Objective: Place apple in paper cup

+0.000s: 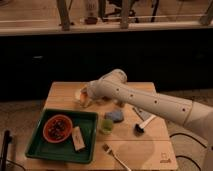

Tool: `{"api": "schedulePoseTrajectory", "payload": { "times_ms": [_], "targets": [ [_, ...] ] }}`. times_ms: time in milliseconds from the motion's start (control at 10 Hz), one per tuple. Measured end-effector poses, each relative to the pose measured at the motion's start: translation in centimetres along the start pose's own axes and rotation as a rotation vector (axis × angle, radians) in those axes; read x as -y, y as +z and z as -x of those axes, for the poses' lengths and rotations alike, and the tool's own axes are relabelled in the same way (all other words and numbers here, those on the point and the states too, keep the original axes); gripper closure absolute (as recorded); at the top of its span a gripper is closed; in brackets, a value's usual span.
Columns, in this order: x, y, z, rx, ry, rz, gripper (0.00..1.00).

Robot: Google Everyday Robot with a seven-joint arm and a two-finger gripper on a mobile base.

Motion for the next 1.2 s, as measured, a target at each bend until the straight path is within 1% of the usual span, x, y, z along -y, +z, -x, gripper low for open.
{"api": "schedulePoseTrajectory", "payload": {
  "times_ms": [200,500,800,1000,1200],
  "targets": [
    [1.6,0.1,0.2,0.006,-0.023,-0.022,0.96],
    [3.2,0.9,0.7,0.022,-0.055,-0.038,0.96],
    [4.3,2.2,1.3,0.036,-0.079,-0.038,0.96],
    [5.0,3.1,1.2,0.04,-0.086,-0.034,0.96],
    [5.3,3.4,0.9,0.04,-0.082,-0.032,0.96]
  ]
}}
